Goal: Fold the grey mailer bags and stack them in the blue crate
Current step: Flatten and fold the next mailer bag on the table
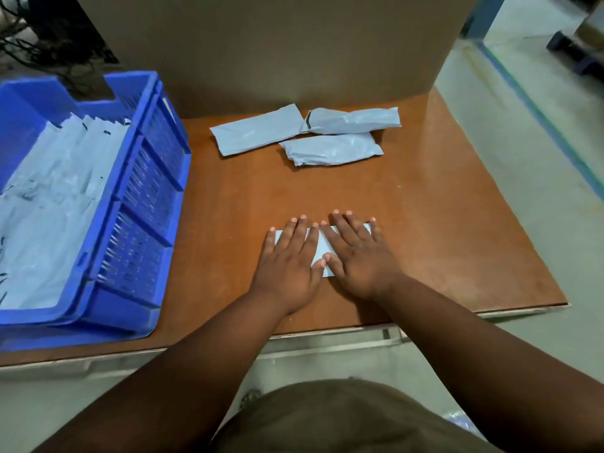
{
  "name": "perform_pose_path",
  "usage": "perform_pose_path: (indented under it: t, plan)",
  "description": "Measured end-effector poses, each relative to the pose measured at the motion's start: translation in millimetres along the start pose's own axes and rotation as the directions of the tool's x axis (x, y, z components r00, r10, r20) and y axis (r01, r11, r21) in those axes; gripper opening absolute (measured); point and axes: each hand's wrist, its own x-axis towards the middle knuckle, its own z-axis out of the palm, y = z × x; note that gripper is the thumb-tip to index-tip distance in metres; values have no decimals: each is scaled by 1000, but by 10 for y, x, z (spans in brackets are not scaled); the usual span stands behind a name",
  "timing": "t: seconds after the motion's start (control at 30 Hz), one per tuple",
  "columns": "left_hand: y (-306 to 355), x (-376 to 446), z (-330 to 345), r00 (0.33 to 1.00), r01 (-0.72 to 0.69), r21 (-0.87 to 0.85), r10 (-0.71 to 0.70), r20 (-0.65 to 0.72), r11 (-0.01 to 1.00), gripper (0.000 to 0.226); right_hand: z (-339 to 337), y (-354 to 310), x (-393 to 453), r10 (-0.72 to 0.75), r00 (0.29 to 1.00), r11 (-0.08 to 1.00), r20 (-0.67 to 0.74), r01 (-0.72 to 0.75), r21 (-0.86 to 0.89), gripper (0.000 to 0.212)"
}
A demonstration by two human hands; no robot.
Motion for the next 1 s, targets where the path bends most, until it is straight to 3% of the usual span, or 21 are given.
perform_pose_path:
  t: [0.23, 0.37, 0.57, 0.77, 1.0]
  plan:
    - [14, 10, 43, 1000, 6, 10, -6, -6, 1000, 70, -27, 20, -3, -5, 1000, 1000, 12, 5, 2, 67]
    - [57, 20, -49, 997, 2, 53, -6, 74, 999, 73, -104, 47, -23, -16, 999, 999, 39, 14, 51, 70]
    - [271, 189, -207, 999, -28, 6, 28, 26, 1000, 73, -234, 213, -65, 136, 984, 990, -115, -130, 55, 66]
    - [471, 445, -83, 998, 43, -33, -41, 55, 999, 74, -115, 230, 32, 128, 992, 992, 14, -129, 18, 67]
    - [427, 454, 43, 999, 21, -13, -21, 49, 1000, 69, -31, 218, 40, 142, 989, 990, 35, -141, -17, 69]
